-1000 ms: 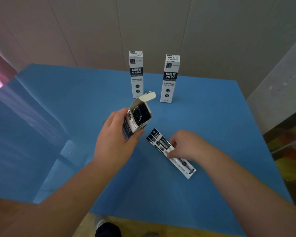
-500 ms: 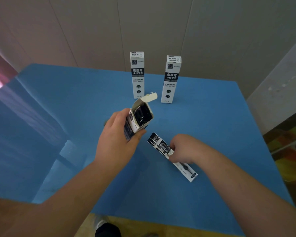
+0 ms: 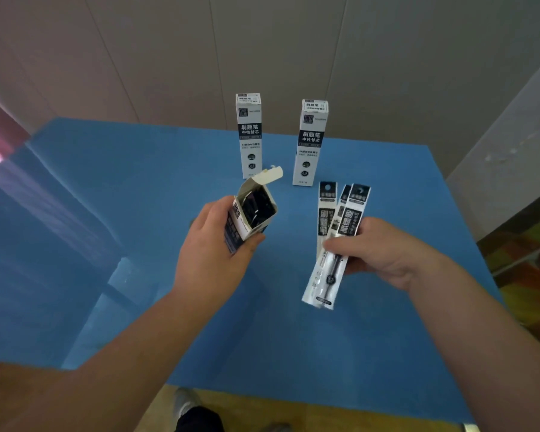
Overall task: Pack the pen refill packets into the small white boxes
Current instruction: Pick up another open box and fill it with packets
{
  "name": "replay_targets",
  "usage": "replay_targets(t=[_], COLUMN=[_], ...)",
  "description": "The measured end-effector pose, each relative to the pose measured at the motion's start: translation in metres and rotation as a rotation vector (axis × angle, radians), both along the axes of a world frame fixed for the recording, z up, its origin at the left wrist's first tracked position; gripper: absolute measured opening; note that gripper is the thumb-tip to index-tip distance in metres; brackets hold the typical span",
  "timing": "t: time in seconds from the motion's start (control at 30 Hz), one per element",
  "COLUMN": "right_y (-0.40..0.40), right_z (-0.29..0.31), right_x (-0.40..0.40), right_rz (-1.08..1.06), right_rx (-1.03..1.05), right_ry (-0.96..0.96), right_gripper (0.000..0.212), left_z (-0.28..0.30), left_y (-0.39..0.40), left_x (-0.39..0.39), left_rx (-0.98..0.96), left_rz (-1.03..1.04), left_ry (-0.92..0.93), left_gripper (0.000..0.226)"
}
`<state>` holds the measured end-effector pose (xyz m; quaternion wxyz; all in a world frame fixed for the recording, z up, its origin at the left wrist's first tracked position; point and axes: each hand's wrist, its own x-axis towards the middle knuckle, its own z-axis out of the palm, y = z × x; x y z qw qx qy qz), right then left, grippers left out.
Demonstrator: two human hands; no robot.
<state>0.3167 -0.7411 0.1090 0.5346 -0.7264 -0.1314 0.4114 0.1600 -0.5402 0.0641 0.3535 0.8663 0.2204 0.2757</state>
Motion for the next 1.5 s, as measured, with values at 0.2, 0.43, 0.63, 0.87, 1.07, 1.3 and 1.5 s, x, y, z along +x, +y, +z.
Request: replay_targets(t=[0.2, 0.43, 0.63, 0.87, 1.07, 1.3, 1.5], right_y=[-0.006, 0.005, 0.023, 0.035, 0.049, 0.064, 0.053], right_z=[0.02, 0.038, 0.052, 0.061, 0.061, 0.029, 0.052], right_x=[-0.016, -0.028, -0.043, -0.05, -0.056, -0.068, -0.059], right_rz=[-0.035, -0.175, -0.284, -0.334, -0.264, -0.127, -0.013], right_rx=[0.261, 0.481, 0.525, 0.322, 0.241, 0.152, 0.238], right_ry=[0.016, -0.078, -0.364, -0.764, -0.865, -0.845, -0.746], right_gripper=[0.02, 0.019, 0.011, 0.03, 0.019, 0.01, 0.011], left_z=[0.001, 0.0, 0.003, 0.0, 0.0, 0.002, -0.004], left_y=[0.001, 0.001, -0.001, -0.002, -0.005, -0.007, -0.004], left_x=[0.001, 0.0, 0.001, 0.002, 0.002, 0.003, 0.005], left_rx=[0.007, 0.029, 0.049, 0.109, 0.164, 0.146, 0.147], left_rz=[-0.009, -0.018, -0.025, -0.038, -0.051, -0.032, -0.032], left_ry=[-0.01, 0.02, -0.003, -0.03, -0.044, -0.06, -0.053], left_gripper=[0.051, 0.05, 0.051, 0.051, 0.056, 0.049, 0.052])
